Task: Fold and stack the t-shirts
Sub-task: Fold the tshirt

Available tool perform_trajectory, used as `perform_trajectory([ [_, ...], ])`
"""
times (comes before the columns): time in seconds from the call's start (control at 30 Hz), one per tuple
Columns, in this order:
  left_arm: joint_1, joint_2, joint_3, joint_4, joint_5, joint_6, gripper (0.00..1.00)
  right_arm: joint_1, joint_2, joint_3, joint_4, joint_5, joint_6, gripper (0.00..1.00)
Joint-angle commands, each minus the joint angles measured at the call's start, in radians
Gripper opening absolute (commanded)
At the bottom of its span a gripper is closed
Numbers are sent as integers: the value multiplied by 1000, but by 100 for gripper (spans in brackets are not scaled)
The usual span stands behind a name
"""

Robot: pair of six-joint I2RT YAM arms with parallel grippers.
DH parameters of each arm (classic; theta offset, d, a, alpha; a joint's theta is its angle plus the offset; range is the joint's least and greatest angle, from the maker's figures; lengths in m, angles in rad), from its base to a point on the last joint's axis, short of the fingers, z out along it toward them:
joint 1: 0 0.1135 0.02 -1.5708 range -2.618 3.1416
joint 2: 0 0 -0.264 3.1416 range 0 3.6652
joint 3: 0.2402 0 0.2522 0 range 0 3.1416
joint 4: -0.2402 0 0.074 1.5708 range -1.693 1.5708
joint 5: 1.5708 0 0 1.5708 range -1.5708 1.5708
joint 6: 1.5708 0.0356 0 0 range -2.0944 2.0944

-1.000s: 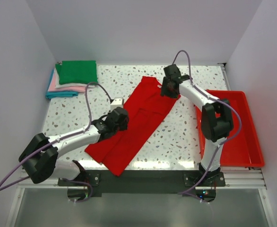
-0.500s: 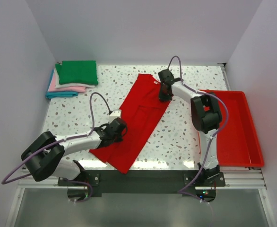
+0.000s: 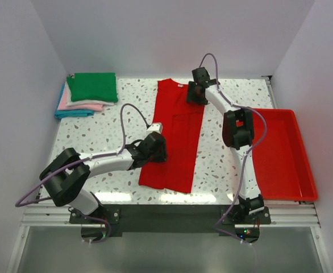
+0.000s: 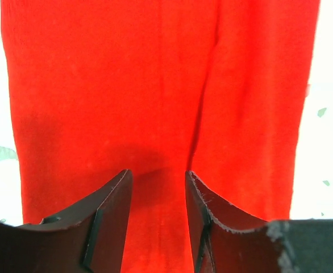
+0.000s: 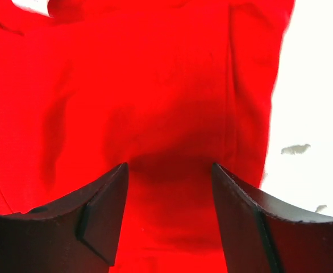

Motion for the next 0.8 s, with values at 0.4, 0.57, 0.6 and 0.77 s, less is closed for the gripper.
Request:
perform_trajectory([
  [0.4, 50, -229, -101, 57, 7, 37, 46, 252, -753, -826, 164, 168, 133, 41],
  [0.57, 50, -268, -162, 74, 55, 38, 43, 355, -732, -877, 172, 205, 200, 35],
  [0.6, 50, -274, -172, 107, 63, 37, 42, 364, -718, -866, 167, 211, 202, 34],
  [0.77, 50, -318, -209, 107, 78, 40, 42, 379, -586, -774, 129, 252, 217, 33],
])
